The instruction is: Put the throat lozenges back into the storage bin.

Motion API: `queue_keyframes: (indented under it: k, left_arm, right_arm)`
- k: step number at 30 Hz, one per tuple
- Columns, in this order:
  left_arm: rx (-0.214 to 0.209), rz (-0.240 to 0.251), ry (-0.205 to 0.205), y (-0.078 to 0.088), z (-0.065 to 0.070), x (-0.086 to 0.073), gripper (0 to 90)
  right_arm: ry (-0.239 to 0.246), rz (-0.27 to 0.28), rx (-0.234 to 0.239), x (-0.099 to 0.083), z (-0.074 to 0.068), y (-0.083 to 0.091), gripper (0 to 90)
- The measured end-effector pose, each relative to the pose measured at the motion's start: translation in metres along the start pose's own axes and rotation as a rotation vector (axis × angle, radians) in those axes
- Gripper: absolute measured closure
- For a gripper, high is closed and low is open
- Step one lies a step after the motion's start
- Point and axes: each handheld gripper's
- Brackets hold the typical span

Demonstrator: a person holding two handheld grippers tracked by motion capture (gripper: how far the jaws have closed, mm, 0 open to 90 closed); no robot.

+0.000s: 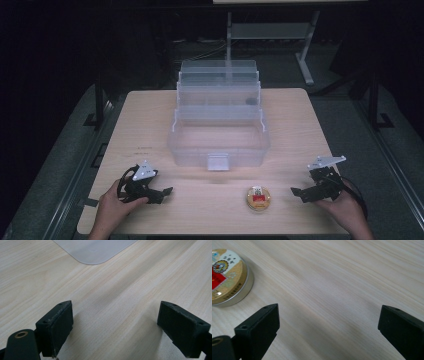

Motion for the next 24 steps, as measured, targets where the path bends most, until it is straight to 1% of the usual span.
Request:
queue_keyframes:
  k: [3,6,7,9,10,11,14,15,16,19,21,24]
  left_arm:
    - [-0.001,0.000,0.001,0.000,0.000,0.000,12.3]
    - [0.000,0.000,0.001,0.000,0.000,0.000,12.4]
    - [0.000,0.000,0.001,0.000,0.000,0.000,12.3]
    - [0.000,0.000,0.001,0.000,0.000,0.000,12.4]
    - [0.000,0.000,0.000,0.000,0.000,0.000,12.3]
    - [0.000,0.000,0.000,0.000,0.000,0.000,12.3]
    - [0.000,0.000,-0.002,0.000,0.000,0.000,12.3]
    - [0.000,0.000,-0.002,0.000,0.000,0.000,12.3]
    - [0.000,0.001,-0.001,0.000,0.000,0.000,12.4]
    - [0.000,0.003,0.001,0.000,0.000,0.000,12.3]
    - [0.000,0.003,0.001,0.000,0.000,0.000,12.4]
    - [0.000,0.003,0.001,0.000,0.000,0.000,12.3]
  right_arm:
    - [0.012,-0.011,0.013,0.004,-0.004,0.002,3.5]
    - [0.036,-0.012,0.023,0.007,-0.007,0.004,3.5]
    - [0.036,-0.012,0.023,0.007,-0.007,0.004,3.5]
    - [0.058,-0.015,0.032,0.010,-0.010,0.005,3.5]
    - [0.056,-0.021,0.033,0.011,-0.012,0.005,3.5]
    - [0.064,-0.026,0.036,0.012,-0.012,0.006,3.5]
    - [0.086,-0.030,0.046,0.015,-0.015,0.006,3.5]
    - [0.086,-0.030,0.046,0.015,-0.015,0.006,3.5]
    - [0.100,-0.035,0.053,0.017,-0.017,0.006,3.6]
    - [0.106,-0.038,0.058,0.020,-0.019,0.006,3.6]
    - [0.125,-0.043,0.067,0.024,-0.023,0.005,3.6]
    - [0.135,-0.049,0.074,0.026,-0.026,0.005,3.6]
Point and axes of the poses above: each handheld gripper's, and its own axes: y roughly backward along the jaws, x roughly out of its top, z roughly to its right, and after that the axes turned 1 degree about -z, right-handed
